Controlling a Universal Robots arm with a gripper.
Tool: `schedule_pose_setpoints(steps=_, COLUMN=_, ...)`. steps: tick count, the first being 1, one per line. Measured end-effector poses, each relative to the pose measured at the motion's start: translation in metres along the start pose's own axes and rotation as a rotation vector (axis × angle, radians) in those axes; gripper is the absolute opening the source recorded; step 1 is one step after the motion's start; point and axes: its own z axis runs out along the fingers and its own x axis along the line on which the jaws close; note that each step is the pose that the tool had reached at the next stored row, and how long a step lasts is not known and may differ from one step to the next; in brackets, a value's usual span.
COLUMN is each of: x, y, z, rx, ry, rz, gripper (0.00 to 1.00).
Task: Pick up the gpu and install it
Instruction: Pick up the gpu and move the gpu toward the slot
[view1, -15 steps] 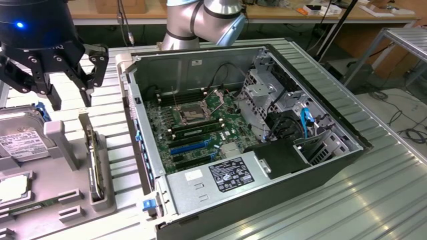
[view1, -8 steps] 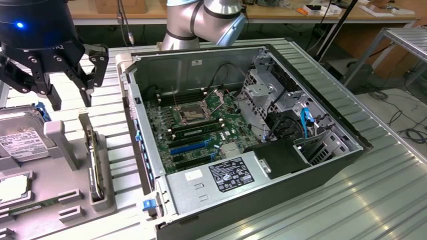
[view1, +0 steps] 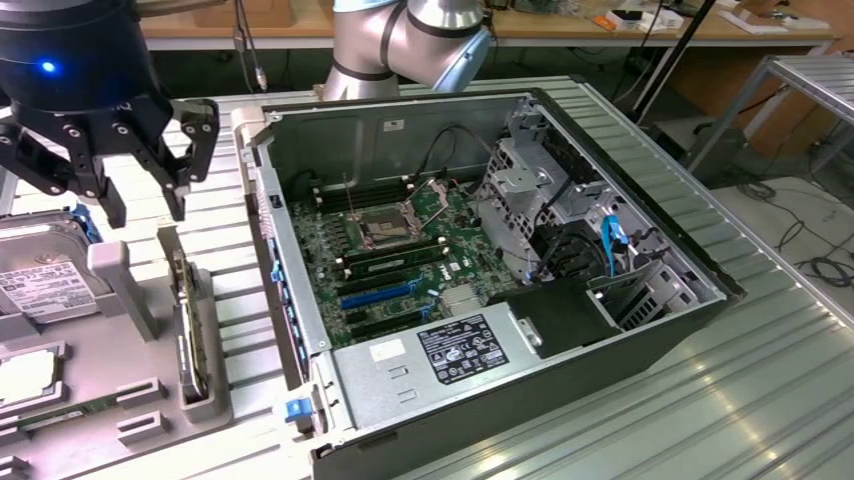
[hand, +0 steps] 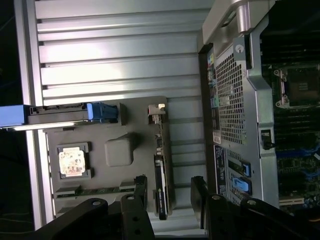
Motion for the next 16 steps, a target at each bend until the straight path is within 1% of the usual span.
schedule_pose_setpoints(steps=13, x=0.0002, y=-0.0003, z=0.0062, rx=0.0000, ry=0.0000, rz=0.000, gripper=0.48)
schedule_pose_setpoints(steps=16, x=0.0002, y=-0.0004, z=0.0092, rx=0.0001, ry=0.0000, rz=0.000, gripper=0.48)
